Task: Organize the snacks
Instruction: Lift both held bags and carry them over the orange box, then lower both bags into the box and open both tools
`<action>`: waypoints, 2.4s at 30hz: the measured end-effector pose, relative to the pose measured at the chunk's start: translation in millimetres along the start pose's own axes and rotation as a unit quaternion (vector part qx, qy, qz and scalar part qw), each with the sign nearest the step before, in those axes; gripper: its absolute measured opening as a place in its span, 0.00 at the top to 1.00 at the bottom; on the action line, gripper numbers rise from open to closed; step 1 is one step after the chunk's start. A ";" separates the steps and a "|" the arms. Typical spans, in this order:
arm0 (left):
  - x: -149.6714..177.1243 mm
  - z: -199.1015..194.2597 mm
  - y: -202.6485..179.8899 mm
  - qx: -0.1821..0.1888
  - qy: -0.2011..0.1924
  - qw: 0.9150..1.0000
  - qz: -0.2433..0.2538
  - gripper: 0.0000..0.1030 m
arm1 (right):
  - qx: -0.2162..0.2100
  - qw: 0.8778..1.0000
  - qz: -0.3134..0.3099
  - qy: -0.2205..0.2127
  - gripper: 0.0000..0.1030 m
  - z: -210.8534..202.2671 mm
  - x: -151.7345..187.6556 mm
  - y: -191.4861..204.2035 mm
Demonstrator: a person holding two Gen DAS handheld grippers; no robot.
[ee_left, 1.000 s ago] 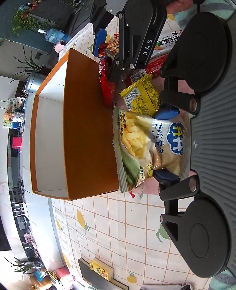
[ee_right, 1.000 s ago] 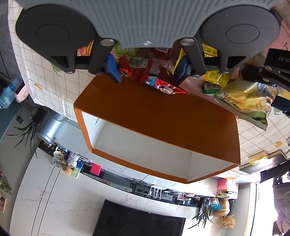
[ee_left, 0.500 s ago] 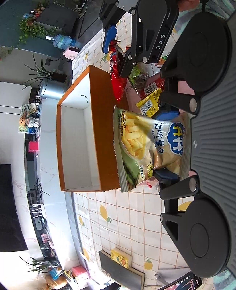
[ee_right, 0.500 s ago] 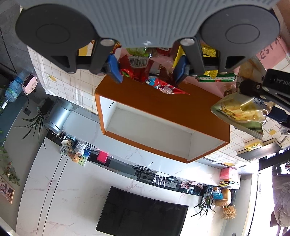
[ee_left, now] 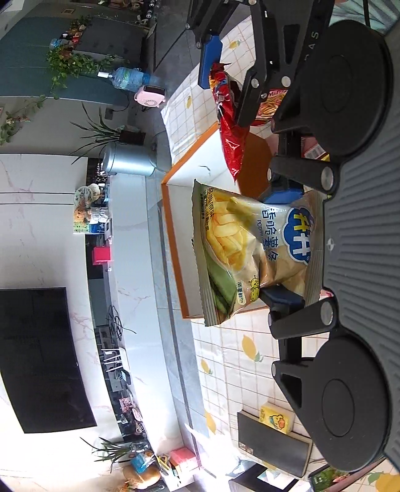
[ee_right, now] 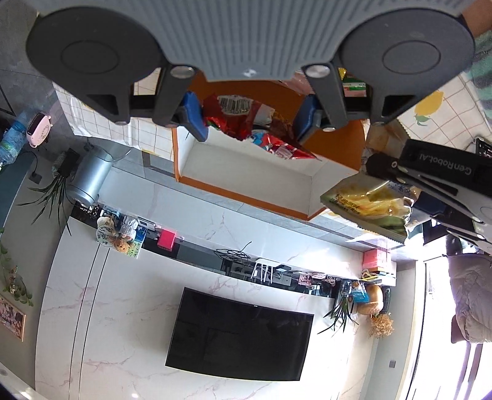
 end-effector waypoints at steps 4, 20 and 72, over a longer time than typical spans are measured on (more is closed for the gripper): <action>-20.6 14.4 7.5 0.007 -0.010 1.000 -0.007 0.41 | -0.004 1.000 -0.005 -0.005 0.44 10.3 -18.7 -2.1; -44.8 123.8 25.4 0.019 0.064 0.998 0.005 0.41 | -0.009 0.995 -0.054 0.080 0.44 141.4 -38.0 -5.9; -45.5 195.1 31.5 0.004 0.149 0.986 0.070 0.17 | -0.106 0.944 0.004 0.313 0.30 275.7 -18.3 -5.4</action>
Point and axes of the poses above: each gripper's, at about its wrist camera, not at the fingertips, and z roughly the way its jaws point, y to its left, x to its underside, the point moved 4 cm from there along z, roughly the way its jaws point, and after that the axes turned 2 degrees about -y, right-handed, at the moved point
